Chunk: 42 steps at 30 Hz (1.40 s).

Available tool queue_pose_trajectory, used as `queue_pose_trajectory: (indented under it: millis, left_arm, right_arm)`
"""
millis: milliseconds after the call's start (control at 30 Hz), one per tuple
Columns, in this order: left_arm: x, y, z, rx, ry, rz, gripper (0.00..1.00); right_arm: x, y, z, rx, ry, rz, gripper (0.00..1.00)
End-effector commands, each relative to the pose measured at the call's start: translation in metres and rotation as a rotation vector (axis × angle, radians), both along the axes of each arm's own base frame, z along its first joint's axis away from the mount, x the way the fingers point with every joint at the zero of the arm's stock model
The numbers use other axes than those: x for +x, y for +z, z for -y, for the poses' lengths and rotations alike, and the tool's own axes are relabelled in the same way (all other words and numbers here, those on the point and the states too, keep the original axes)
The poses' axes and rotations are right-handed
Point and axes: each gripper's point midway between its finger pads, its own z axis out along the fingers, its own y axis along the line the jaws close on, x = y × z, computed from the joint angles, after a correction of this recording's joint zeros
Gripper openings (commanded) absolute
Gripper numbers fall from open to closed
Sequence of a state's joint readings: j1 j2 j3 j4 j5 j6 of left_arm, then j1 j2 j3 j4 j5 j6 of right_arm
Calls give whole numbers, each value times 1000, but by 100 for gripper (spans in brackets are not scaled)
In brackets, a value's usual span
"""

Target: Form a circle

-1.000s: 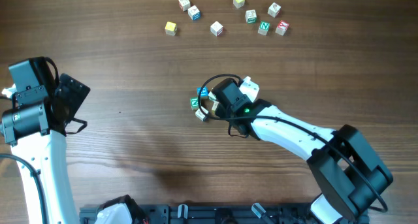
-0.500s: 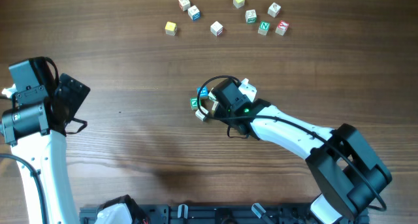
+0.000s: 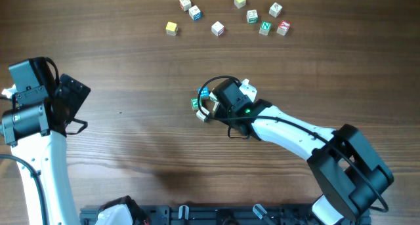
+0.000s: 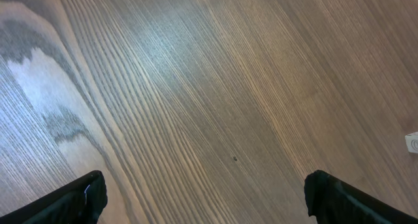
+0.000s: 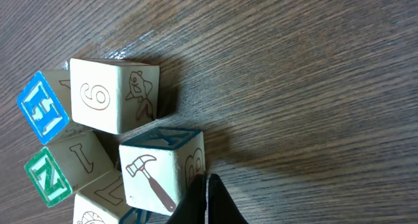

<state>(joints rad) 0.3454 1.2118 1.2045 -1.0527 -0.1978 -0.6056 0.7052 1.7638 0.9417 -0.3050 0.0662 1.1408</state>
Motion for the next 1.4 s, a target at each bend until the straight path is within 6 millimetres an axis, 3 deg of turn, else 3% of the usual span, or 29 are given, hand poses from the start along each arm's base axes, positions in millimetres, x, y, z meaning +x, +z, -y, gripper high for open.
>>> queue_pose_trajectory:
  millis: [0, 833, 1133, 1233, 1367]
  left_arm:
    - [-1, 2, -4, 7, 24, 5, 100]
    - [-1, 2, -4, 7, 24, 5, 100]
    - [-1, 2, -4, 7, 24, 5, 100]
    - [-1, 2, -4, 8, 24, 5, 100]
    - [-1, 2, -4, 7, 24, 5, 100]
  right_arm:
    - [-4, -9, 1, 2, -5, -27, 5]
    - [-3, -7, -1, 12, -2, -22, 5]
    - [-28, -10, 6, -13, 12, -125, 5]
    - [-36, -1, -5, -5, 80, -105, 5]
    - [-42, 15, -37, 3, 327, 9, 5]
